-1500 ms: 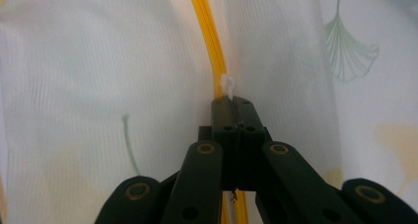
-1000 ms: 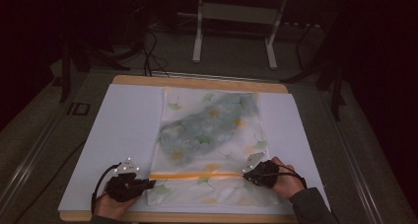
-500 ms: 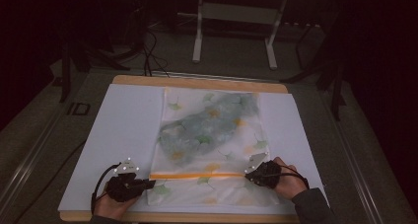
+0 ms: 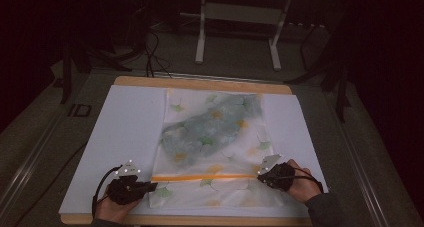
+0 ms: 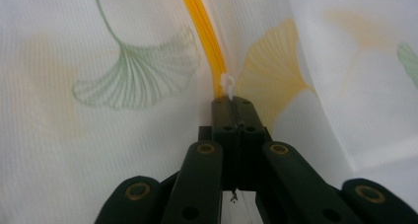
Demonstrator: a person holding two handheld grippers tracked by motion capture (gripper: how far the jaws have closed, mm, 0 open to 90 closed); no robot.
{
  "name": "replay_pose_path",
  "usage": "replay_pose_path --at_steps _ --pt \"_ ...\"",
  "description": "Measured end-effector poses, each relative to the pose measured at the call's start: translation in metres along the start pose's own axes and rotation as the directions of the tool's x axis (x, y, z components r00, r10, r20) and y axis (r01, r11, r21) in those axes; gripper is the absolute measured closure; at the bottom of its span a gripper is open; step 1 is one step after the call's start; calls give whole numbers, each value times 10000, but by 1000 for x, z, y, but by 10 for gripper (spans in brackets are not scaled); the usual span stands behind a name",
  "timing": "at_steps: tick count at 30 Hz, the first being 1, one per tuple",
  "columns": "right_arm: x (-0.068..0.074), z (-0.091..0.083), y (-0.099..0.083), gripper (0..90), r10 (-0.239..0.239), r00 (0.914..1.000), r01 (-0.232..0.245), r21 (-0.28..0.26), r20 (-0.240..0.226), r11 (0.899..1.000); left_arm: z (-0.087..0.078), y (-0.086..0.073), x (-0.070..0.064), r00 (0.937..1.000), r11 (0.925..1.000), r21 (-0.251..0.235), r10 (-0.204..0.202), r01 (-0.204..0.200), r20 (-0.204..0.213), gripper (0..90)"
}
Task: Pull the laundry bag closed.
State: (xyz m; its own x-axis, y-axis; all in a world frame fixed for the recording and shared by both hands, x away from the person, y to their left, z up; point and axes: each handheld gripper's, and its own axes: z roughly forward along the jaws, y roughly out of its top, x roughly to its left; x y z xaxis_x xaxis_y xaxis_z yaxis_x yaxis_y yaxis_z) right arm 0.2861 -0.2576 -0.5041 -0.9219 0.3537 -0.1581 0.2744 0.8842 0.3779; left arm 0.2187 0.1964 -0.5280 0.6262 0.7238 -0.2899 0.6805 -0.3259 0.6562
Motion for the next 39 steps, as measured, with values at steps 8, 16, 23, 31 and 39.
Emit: replay_pose_path --at_steps 8,16,23,31,39 --pt "-3 -5 -10 900 127 9998 -128 108 131 9999 0 0 0 10000 10000 9 -24 24 21 877" --pt "-6 -11 -17 900 167 9994 -172 165 296 9997 1 0 1 10000 10000 60 -35 35 65 877" --pt "-11 -16 -26 900 226 9985 -252 516 494 9984 0 -1 1 9999 10000 59 -60 60 81 877" --pt "-10 -18 -39 900 485 9979 -499 322 418 9982 2 -4 -2 9997 9997 251 -80 75 221 875" --pt "-13 -20 -45 742 1190 9927 -1187 -184 194 9928 -5 -7 2 9999 9999 54 -116 116 -50 732"
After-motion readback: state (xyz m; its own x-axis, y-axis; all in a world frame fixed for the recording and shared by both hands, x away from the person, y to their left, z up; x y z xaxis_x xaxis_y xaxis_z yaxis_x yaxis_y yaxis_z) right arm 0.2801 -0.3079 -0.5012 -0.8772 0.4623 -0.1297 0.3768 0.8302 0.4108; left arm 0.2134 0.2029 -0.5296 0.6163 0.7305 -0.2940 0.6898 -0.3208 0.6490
